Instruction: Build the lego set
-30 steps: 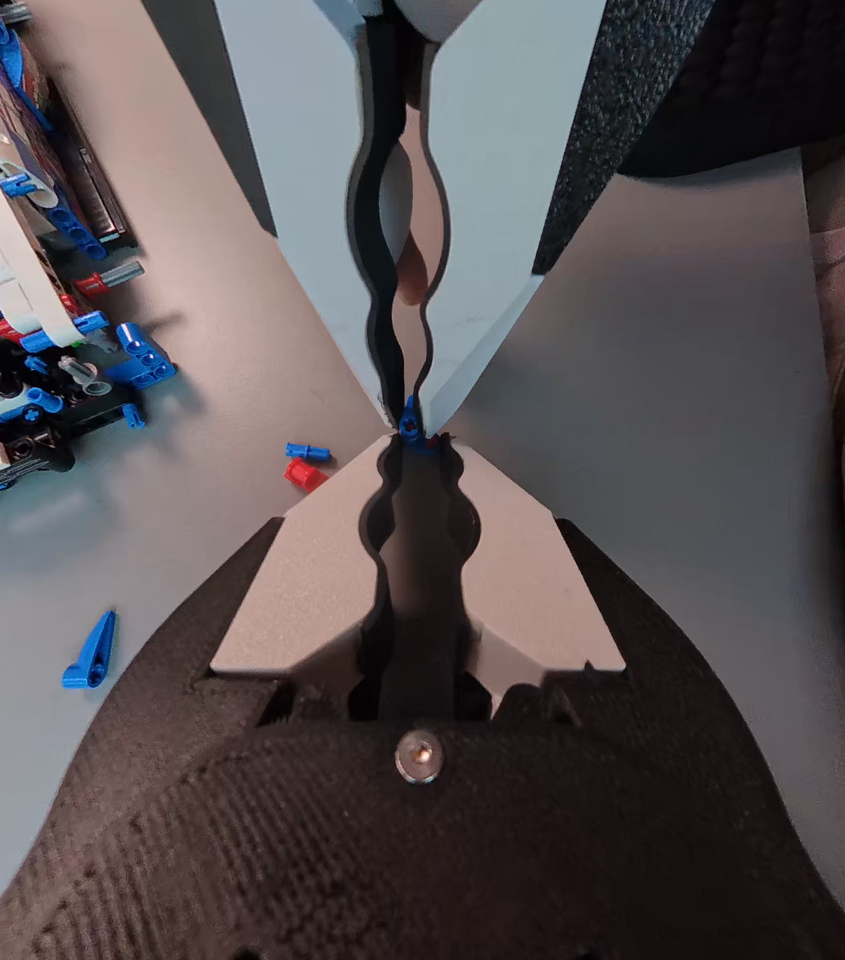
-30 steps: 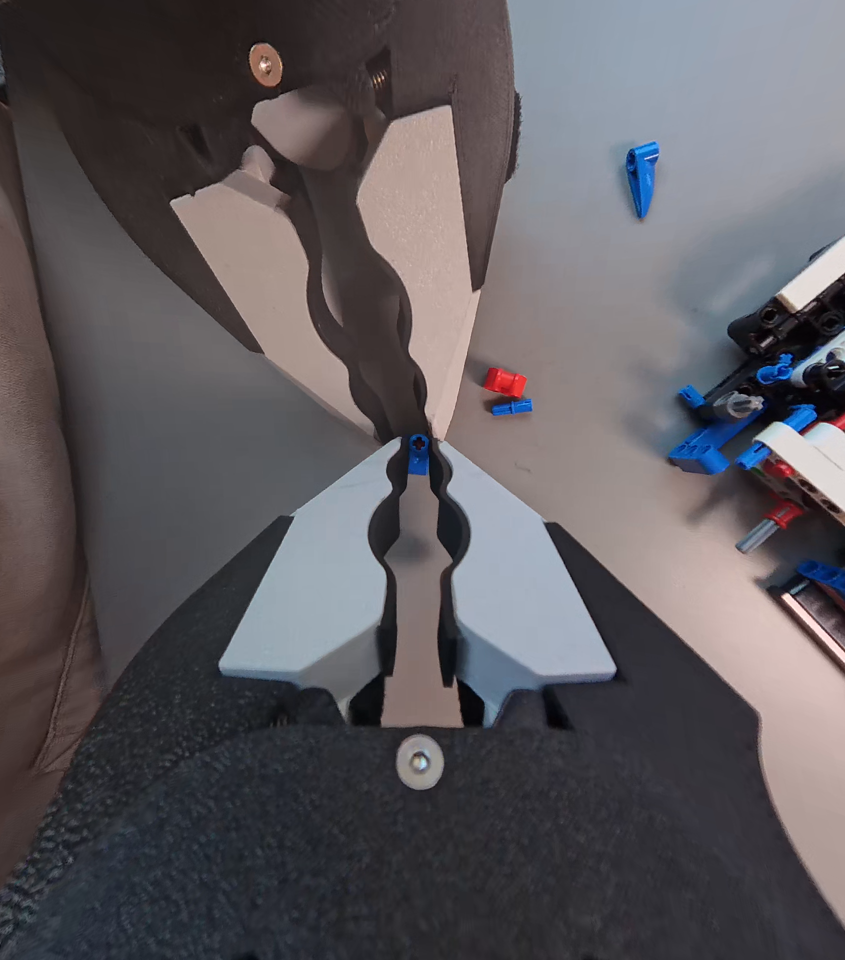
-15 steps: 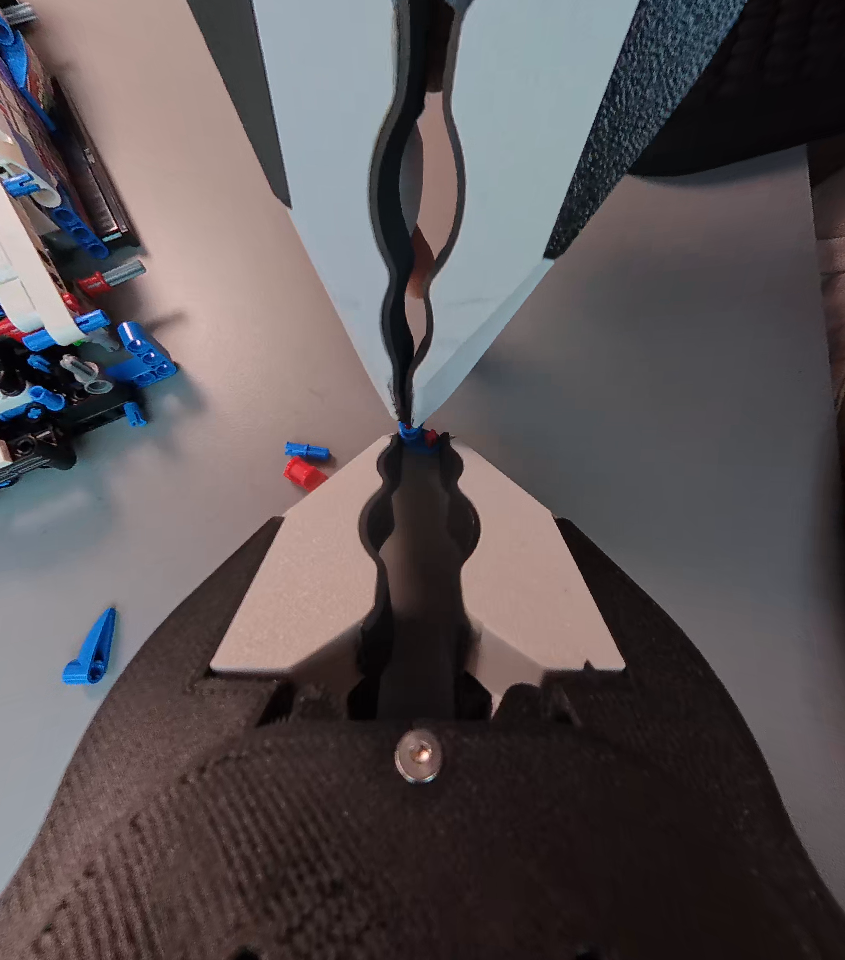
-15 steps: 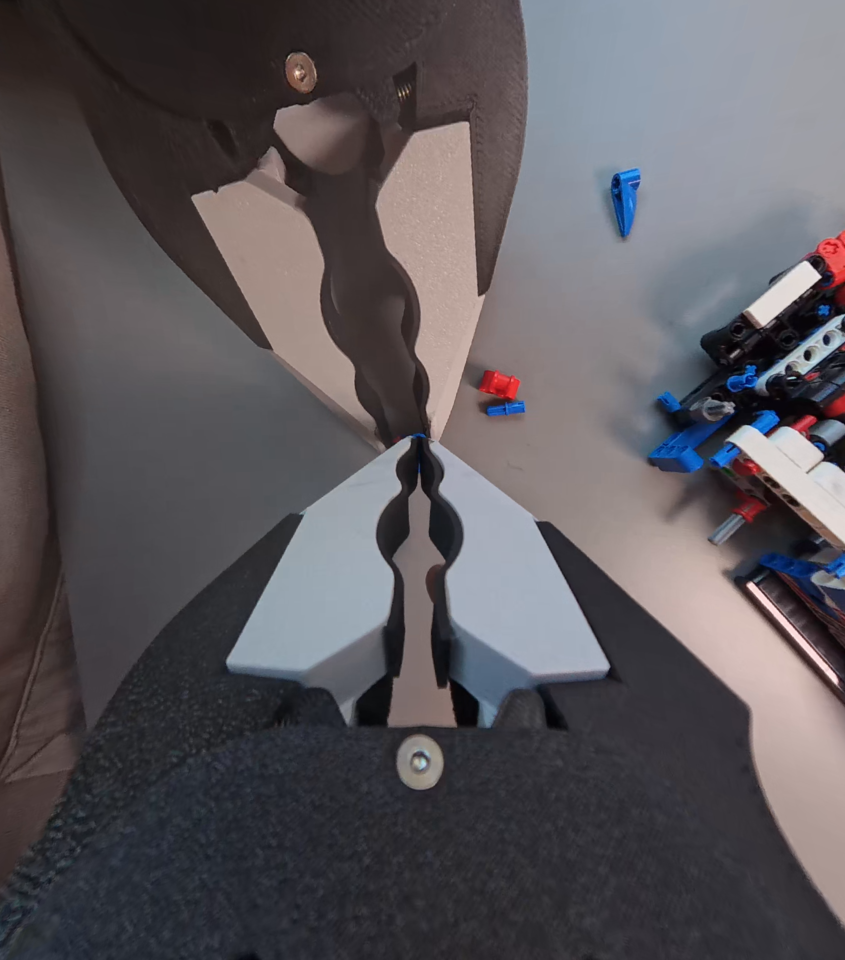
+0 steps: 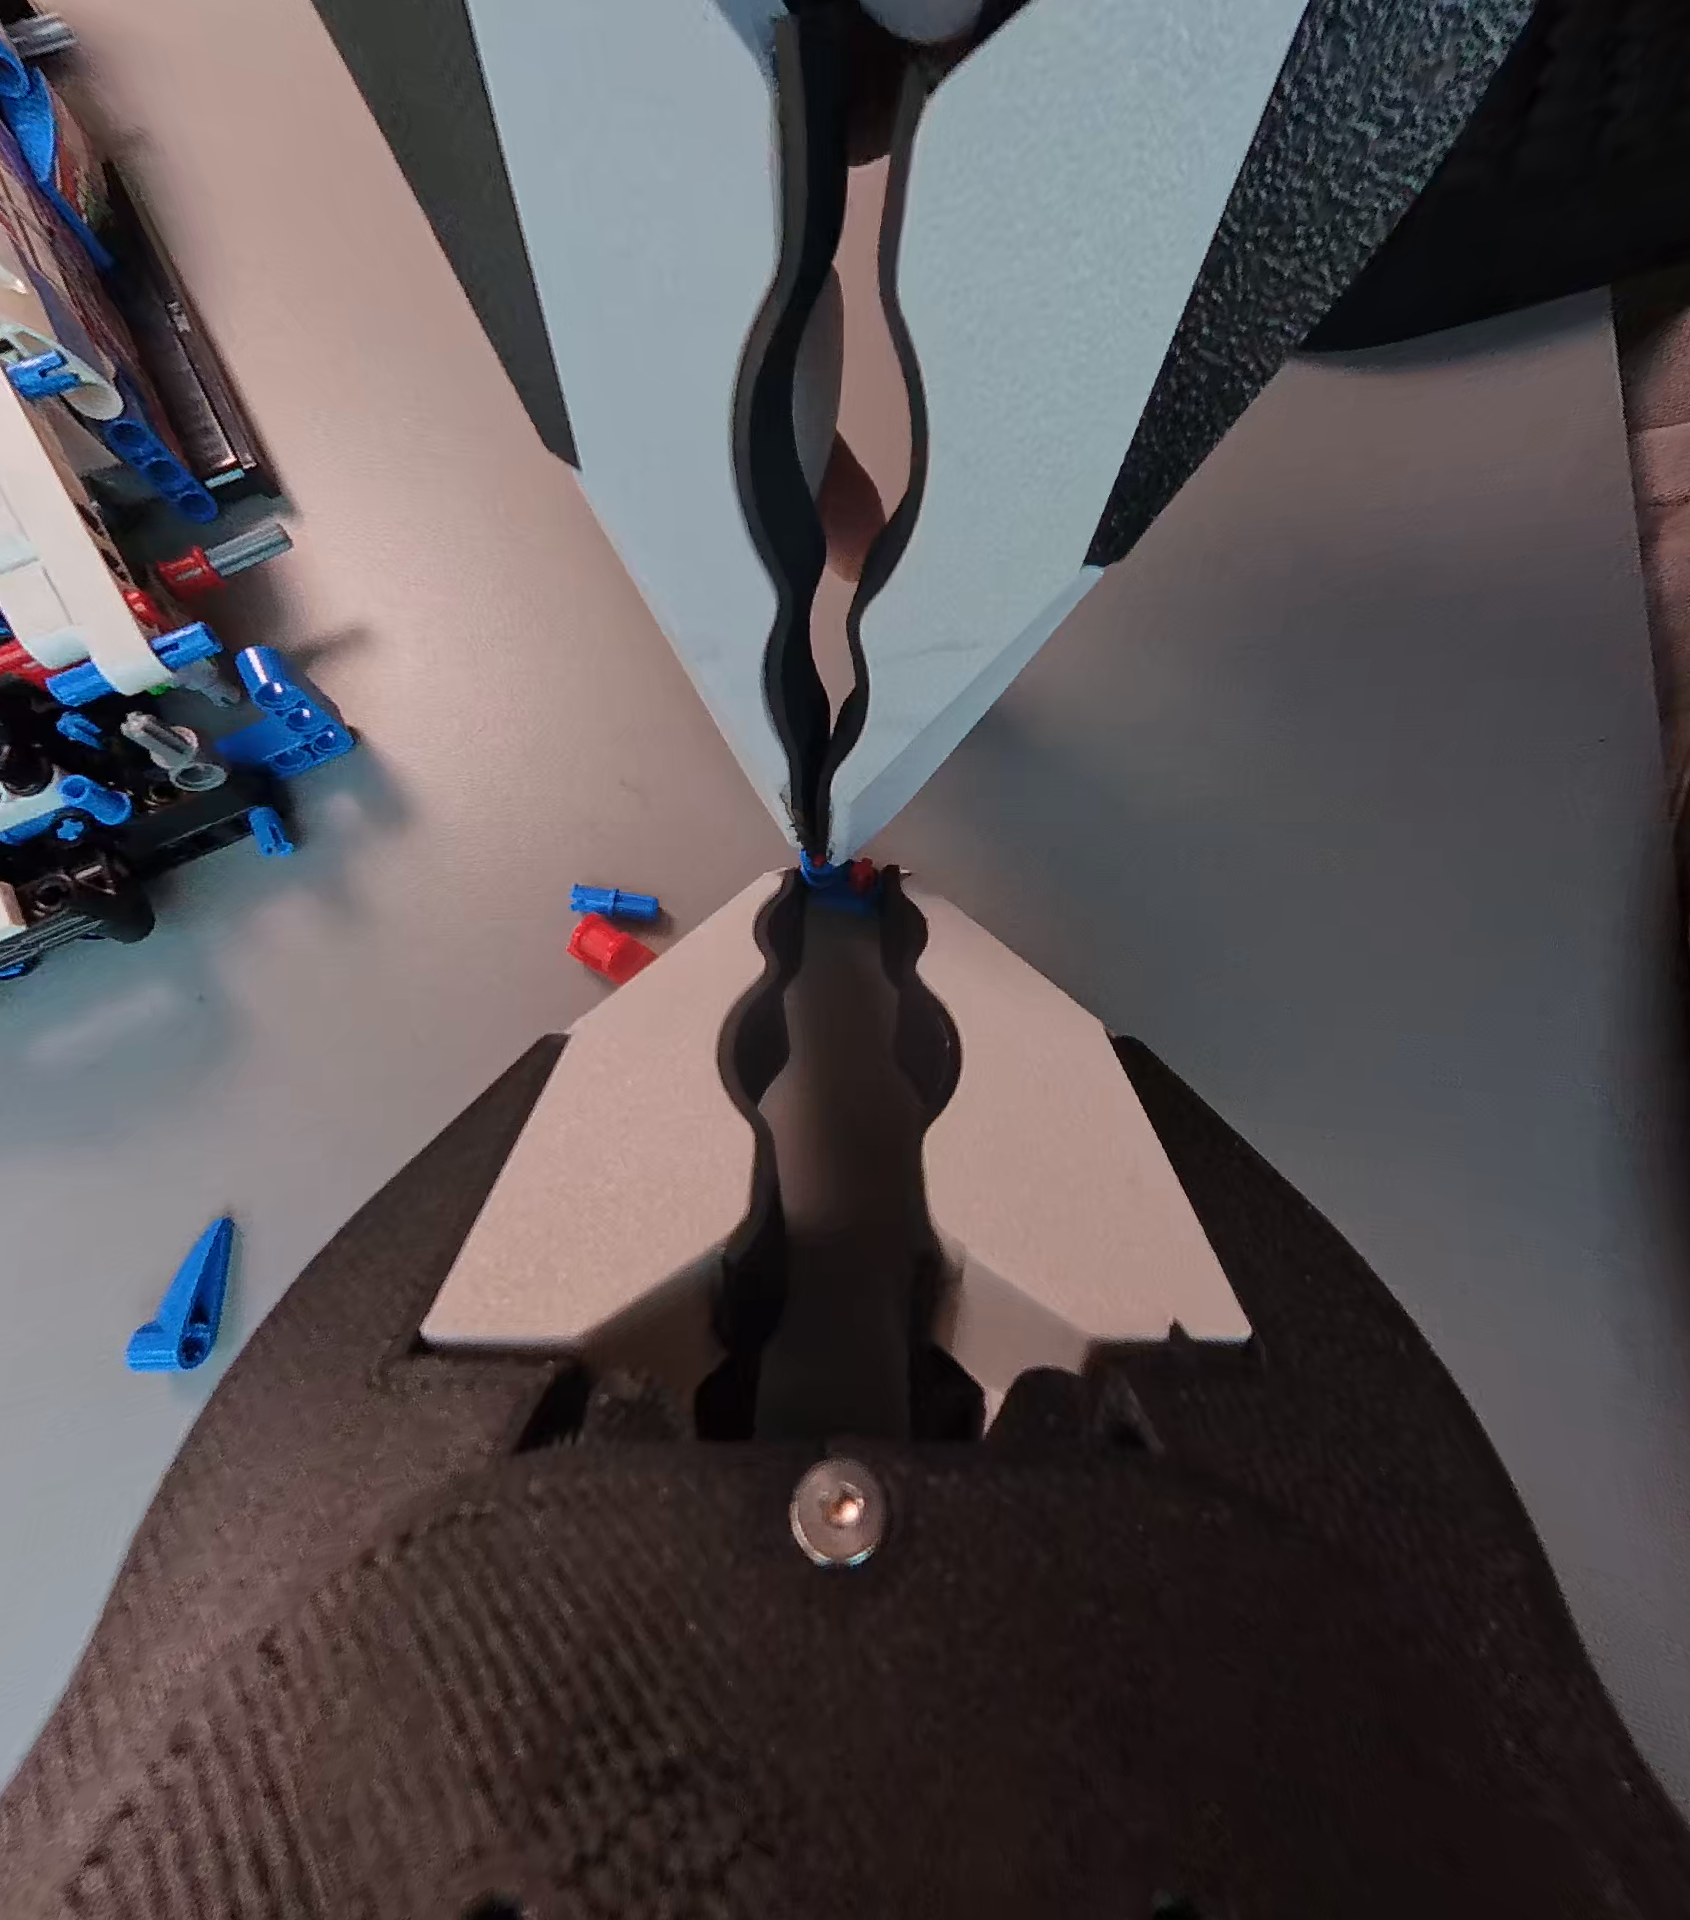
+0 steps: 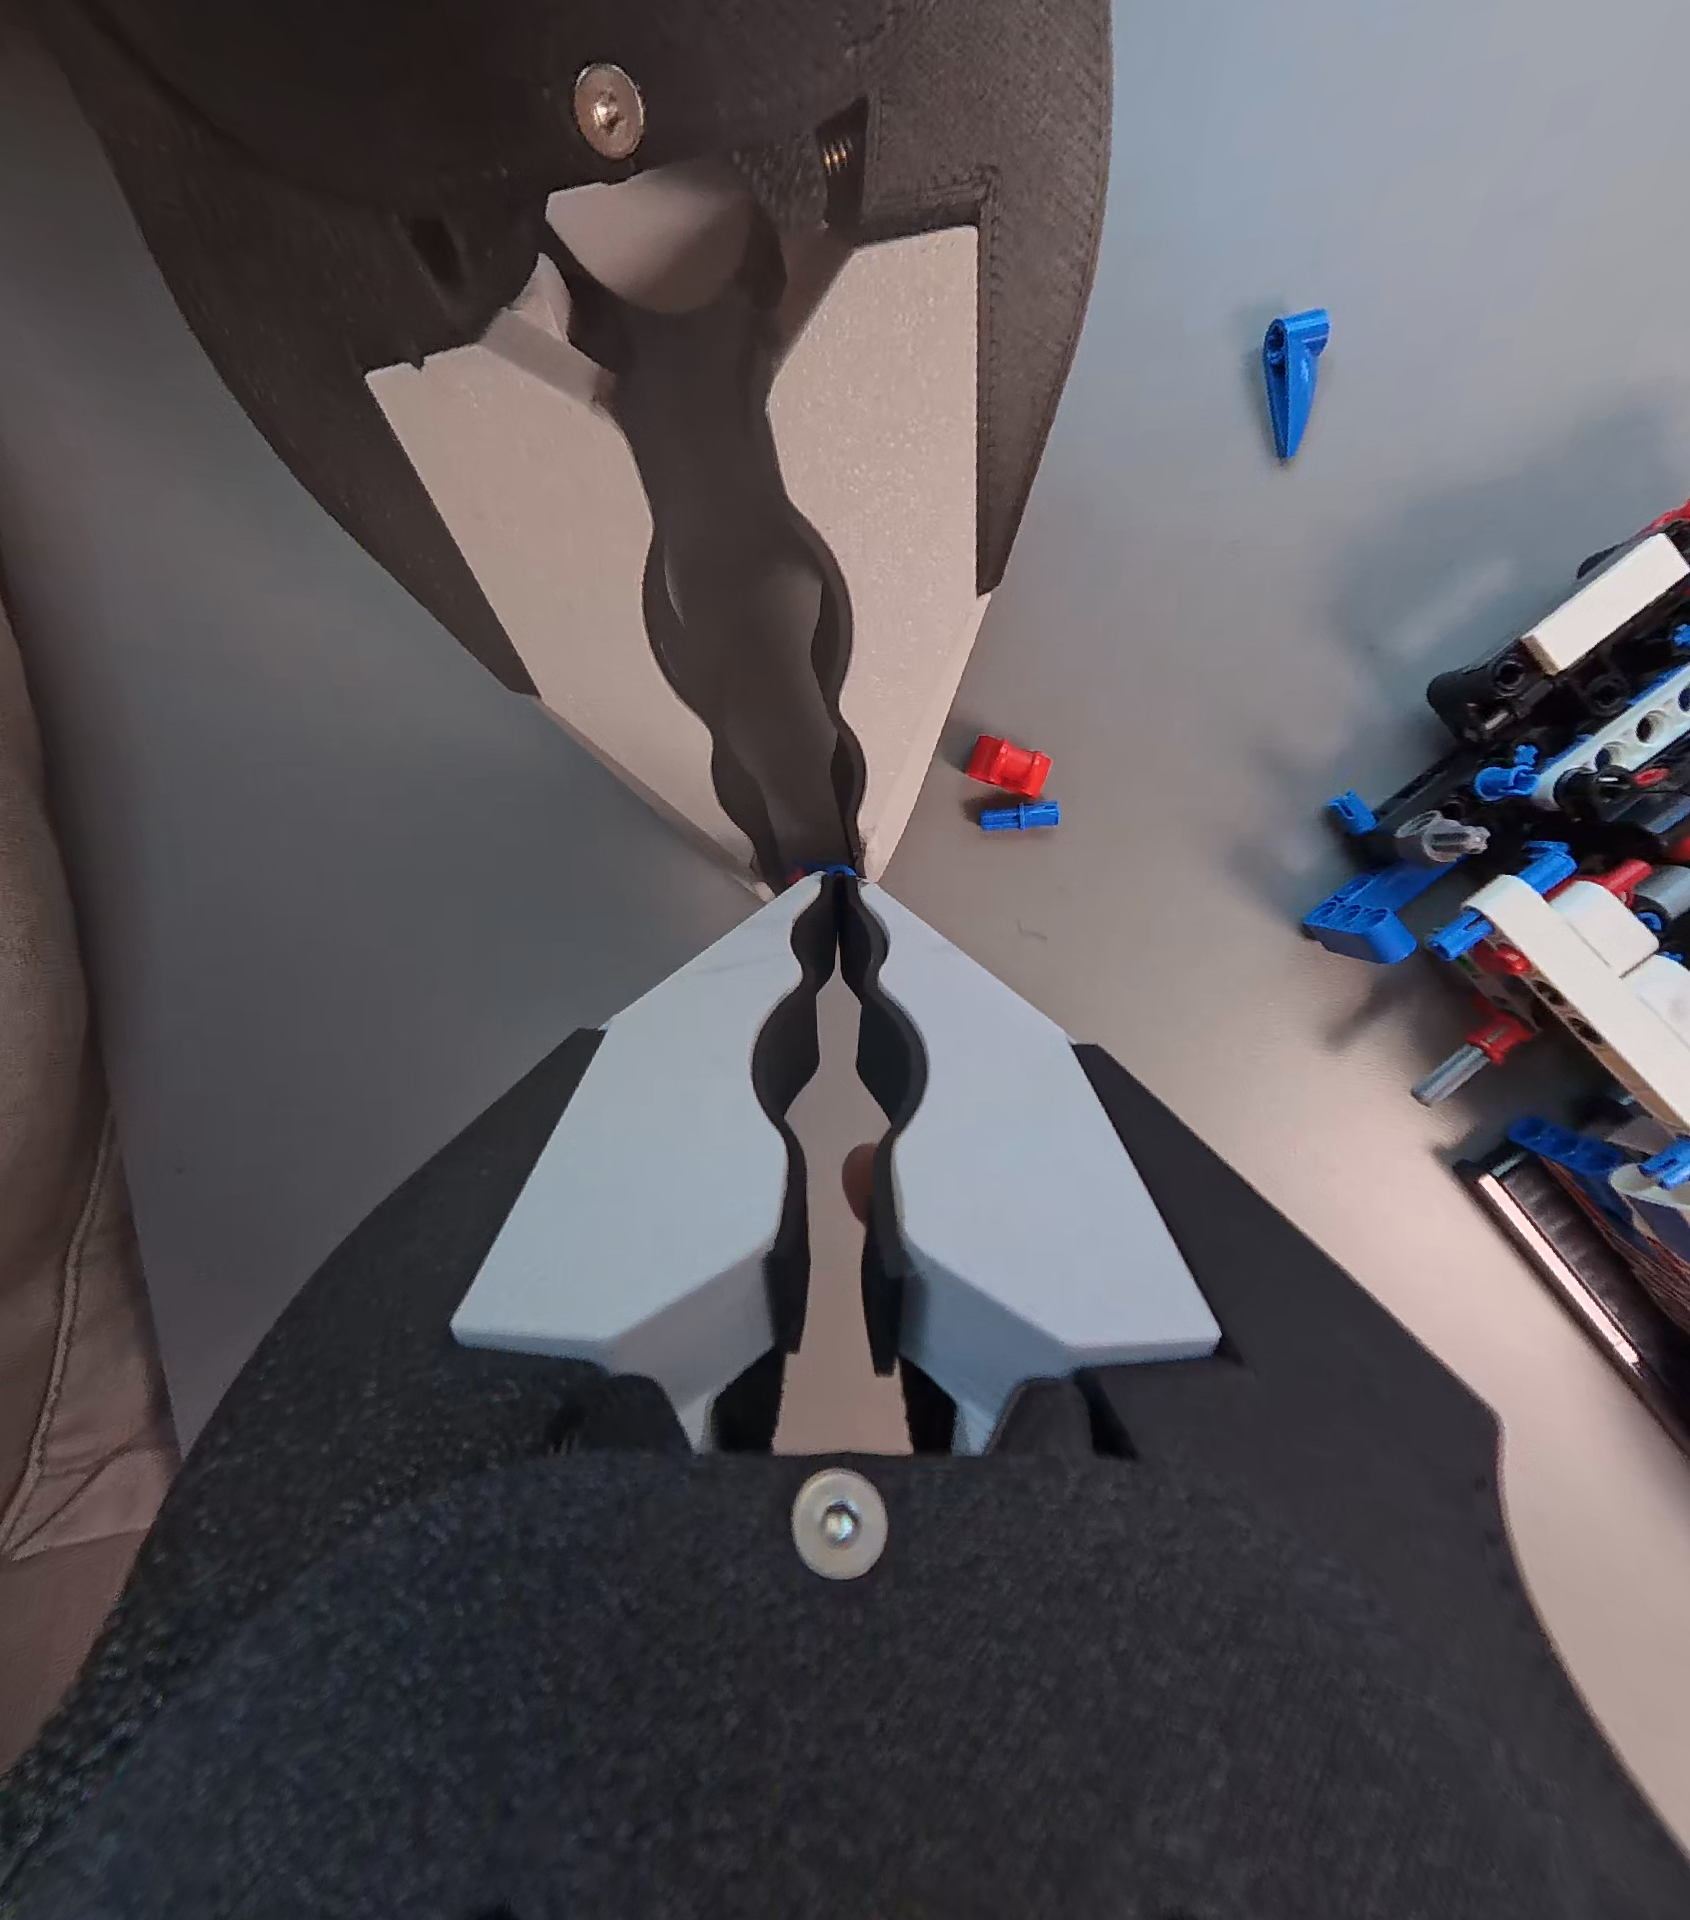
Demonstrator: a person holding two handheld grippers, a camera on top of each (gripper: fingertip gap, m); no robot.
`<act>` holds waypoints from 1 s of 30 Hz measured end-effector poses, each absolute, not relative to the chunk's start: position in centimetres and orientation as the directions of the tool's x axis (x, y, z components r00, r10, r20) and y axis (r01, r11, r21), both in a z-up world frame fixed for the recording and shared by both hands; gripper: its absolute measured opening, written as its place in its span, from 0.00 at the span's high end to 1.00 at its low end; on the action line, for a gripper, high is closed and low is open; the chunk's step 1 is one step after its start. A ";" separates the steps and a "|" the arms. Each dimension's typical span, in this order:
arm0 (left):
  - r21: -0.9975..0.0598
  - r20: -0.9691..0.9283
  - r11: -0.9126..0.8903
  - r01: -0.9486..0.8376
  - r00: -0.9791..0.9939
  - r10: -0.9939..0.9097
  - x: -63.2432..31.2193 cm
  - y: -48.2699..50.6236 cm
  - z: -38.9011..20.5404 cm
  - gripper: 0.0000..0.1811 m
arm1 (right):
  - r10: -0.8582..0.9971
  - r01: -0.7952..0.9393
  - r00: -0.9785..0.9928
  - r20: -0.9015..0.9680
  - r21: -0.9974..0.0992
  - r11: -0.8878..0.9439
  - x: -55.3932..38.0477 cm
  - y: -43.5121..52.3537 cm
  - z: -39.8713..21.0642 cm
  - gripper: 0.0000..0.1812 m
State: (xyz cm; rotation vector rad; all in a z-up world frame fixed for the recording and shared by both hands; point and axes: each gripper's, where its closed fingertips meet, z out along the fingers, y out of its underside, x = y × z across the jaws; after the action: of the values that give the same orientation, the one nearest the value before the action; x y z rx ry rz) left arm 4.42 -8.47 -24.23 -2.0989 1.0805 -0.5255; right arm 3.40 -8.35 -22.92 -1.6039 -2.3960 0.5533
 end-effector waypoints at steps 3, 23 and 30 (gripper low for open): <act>-0.744 0.034 -0.401 -0.534 0.569 -0.822 4.4 -8.5 -24.2 0.93 | 0.931 0.838 -0.355 -0.086 -0.471 0.275 3.6 -8.0 -22.6 0.97; -0.766 0.066 -0.380 -0.519 0.524 -0.849 3.8 -8.6 -23.6 0.85 | 0.960 0.748 -0.275 -0.057 -0.639 0.176 3.5 -7.9 -23.3 0.97; -0.854 0.063 -0.365 -0.371 0.622 -0.780 2.8 -6.4 -20.9 0.76 | 0.874 0.633 -0.039 -0.484 -0.689 -0.353 2.9 -6.5 -19.6 0.97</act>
State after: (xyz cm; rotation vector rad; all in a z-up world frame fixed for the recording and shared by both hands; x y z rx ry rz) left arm 2.76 -6.39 -20.87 -1.9735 0.9075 -0.5927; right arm 2.90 -6.49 -19.59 -1.9778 -1.6079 1.3410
